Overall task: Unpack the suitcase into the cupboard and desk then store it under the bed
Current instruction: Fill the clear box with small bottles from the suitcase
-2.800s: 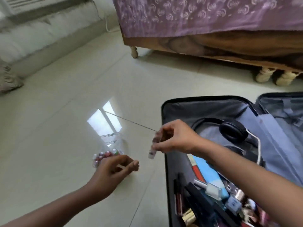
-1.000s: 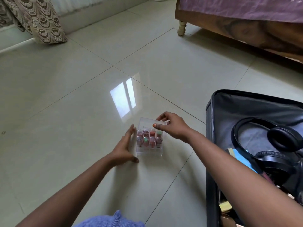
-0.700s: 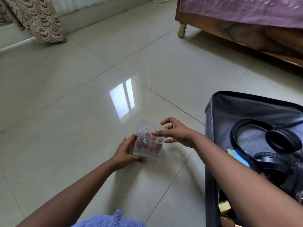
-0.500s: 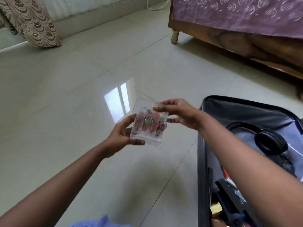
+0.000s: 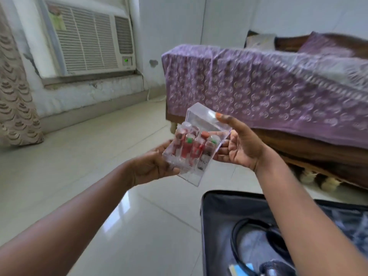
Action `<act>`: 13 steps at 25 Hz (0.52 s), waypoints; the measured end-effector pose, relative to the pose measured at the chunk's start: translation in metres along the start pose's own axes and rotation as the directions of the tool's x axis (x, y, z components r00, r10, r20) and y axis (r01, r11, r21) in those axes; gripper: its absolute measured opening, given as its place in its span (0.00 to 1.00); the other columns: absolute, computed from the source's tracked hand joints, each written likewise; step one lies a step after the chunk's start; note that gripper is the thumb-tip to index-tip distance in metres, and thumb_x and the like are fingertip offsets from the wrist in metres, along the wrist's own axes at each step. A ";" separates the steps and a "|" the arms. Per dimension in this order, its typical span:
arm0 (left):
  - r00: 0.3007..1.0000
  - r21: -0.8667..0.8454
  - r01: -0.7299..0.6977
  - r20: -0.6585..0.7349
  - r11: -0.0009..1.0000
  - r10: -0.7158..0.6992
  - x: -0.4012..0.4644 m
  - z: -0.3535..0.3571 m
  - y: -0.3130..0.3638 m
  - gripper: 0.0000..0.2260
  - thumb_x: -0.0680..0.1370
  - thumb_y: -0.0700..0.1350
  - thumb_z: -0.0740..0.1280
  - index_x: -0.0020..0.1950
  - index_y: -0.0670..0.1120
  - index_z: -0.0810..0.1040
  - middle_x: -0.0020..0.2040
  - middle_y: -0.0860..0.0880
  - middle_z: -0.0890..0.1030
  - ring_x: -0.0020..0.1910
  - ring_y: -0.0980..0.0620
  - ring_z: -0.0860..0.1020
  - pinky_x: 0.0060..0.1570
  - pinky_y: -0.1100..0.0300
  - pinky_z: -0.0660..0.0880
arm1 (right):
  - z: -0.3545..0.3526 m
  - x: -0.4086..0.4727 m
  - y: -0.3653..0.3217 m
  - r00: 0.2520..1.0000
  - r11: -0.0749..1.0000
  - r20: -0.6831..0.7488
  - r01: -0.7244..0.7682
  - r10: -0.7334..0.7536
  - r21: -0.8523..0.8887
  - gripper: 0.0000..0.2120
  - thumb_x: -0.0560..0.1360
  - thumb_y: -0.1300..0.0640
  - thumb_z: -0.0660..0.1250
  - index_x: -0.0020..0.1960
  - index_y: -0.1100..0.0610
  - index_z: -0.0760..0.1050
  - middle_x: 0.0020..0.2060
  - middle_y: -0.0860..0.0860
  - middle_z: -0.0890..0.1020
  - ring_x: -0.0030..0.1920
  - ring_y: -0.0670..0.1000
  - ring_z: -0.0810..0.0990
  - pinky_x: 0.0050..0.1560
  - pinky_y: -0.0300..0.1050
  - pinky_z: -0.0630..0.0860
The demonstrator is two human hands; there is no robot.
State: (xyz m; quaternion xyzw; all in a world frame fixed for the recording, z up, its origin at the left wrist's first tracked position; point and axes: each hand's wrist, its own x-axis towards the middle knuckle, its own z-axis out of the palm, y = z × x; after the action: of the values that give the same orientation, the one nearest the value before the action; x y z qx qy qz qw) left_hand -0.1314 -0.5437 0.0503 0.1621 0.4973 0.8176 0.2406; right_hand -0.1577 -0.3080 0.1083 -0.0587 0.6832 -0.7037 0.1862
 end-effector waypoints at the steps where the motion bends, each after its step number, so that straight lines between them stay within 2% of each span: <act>1: 0.999 -0.032 -0.024 0.044 0.999 0.025 0.011 0.008 0.000 0.33 0.48 0.30 0.77 0.53 0.46 0.83 0.48 0.42 0.83 0.45 0.46 0.83 0.39 0.58 0.81 | -0.008 -0.004 -0.006 0.999 0.999 -0.015 0.044 -0.044 -0.017 0.32 0.63 0.40 0.71 0.61 0.56 0.74 0.54 0.58 0.83 0.55 0.58 0.82 0.58 0.55 0.77; 3: 0.995 -0.072 -0.069 0.073 0.995 0.075 0.029 0.027 -0.002 0.32 0.51 0.34 0.80 0.55 0.45 0.82 0.50 0.42 0.84 0.46 0.46 0.83 0.44 0.57 0.81 | -0.021 -0.014 -0.018 0.992 0.990 -0.042 0.116 -0.120 -0.085 0.30 0.62 0.41 0.72 0.60 0.55 0.75 0.53 0.57 0.83 0.54 0.58 0.82 0.55 0.54 0.78; 7: 0.990 -0.071 -0.127 -0.070 0.989 0.122 0.051 0.058 -0.011 0.37 0.50 0.42 0.84 0.57 0.42 0.77 0.50 0.41 0.83 0.46 0.45 0.84 0.40 0.60 0.81 | -0.031 -0.025 -0.027 0.972 0.951 -0.070 0.204 -0.226 -0.235 0.34 0.59 0.46 0.79 0.61 0.54 0.71 0.54 0.56 0.81 0.50 0.54 0.81 0.43 0.46 0.77; 9: 0.982 -0.059 -0.149 -0.122 0.987 0.141 0.057 0.064 -0.008 0.39 0.50 0.44 0.85 0.58 0.40 0.76 0.51 0.41 0.83 0.48 0.45 0.83 0.41 0.59 0.81 | -0.033 -0.027 -0.025 0.960 0.947 -0.084 0.246 -0.268 -0.208 0.35 0.58 0.49 0.80 0.61 0.53 0.70 0.54 0.54 0.80 0.49 0.52 0.81 0.45 0.47 0.78; 11: 0.977 -0.037 -0.157 -0.155 0.987 0.150 0.061 0.068 -0.003 0.45 0.49 0.44 0.85 0.63 0.39 0.71 0.53 0.40 0.82 0.51 0.44 0.82 0.43 0.58 0.81 | -0.037 -0.032 -0.023 0.949 0.946 -0.087 0.290 -0.304 -0.146 0.34 0.59 0.50 0.80 0.61 0.53 0.70 0.53 0.53 0.81 0.49 0.51 0.81 0.49 0.48 0.80; 13: 0.969 -0.009 -0.173 -0.180 0.985 0.169 0.062 0.070 0.001 0.50 0.48 0.44 0.85 0.67 0.39 0.68 0.53 0.40 0.82 0.52 0.44 0.82 0.43 0.57 0.81 | -0.041 -0.037 -0.021 0.938 0.937 -0.081 0.326 -0.337 -0.127 0.32 0.61 0.53 0.78 0.62 0.52 0.70 0.54 0.52 0.81 0.50 0.51 0.82 0.48 0.48 0.80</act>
State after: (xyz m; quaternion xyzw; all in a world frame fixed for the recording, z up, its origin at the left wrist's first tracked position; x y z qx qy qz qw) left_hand -0.1481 -0.4579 0.0846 0.1276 0.4911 0.8525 0.1256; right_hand -0.1416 -0.2572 0.1332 -0.1473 0.7102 -0.6879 0.0264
